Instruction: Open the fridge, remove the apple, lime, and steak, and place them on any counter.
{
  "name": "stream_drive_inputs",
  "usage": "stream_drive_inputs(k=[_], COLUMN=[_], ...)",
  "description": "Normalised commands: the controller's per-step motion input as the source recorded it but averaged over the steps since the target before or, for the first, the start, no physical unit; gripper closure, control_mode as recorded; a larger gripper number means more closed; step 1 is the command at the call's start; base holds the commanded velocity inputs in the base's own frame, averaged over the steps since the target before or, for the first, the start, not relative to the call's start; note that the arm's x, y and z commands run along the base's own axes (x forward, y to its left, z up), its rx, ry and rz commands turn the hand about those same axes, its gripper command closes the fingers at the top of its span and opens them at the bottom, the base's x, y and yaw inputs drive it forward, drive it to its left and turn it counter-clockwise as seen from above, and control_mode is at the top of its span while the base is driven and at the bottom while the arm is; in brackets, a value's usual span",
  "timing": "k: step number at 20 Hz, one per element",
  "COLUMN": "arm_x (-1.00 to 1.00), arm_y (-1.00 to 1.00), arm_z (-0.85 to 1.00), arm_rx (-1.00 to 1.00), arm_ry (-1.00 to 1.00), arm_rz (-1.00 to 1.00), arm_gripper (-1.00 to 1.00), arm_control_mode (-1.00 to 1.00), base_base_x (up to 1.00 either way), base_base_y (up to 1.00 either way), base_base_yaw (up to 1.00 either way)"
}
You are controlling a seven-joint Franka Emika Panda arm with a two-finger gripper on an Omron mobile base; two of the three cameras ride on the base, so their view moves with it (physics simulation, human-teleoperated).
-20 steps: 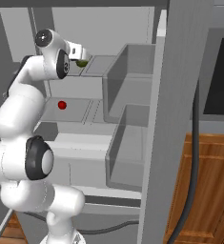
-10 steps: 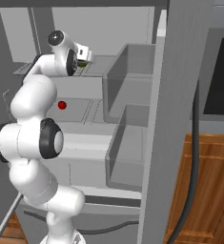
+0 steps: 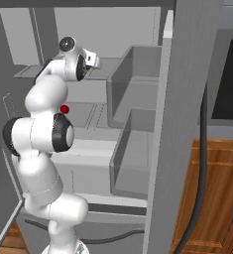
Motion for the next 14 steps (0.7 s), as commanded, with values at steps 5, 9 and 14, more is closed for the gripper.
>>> stream_drive_inputs(k=[5, 9, 14], arm_x=[0.44, -0.04, -0.87], arm_y=[0.06, 0.00, -0.29], arm_z=[-0.16, -0.26, -0.26], arm_rx=[0.02, 0.00, 0.06], arm_ry=[0.00, 0.00, -0.07], arm_rz=[0.00, 0.00, 0.00], arm_gripper=[1.00, 1.00, 1.00], arm_control_mode=[-1.00, -1.00, -1.00], base_base_x=[0.00, 0.00, 0.00], base_base_y=[0.00, 0.00, 0.00], base_base_yaw=[0.00, 0.00, 0.00])
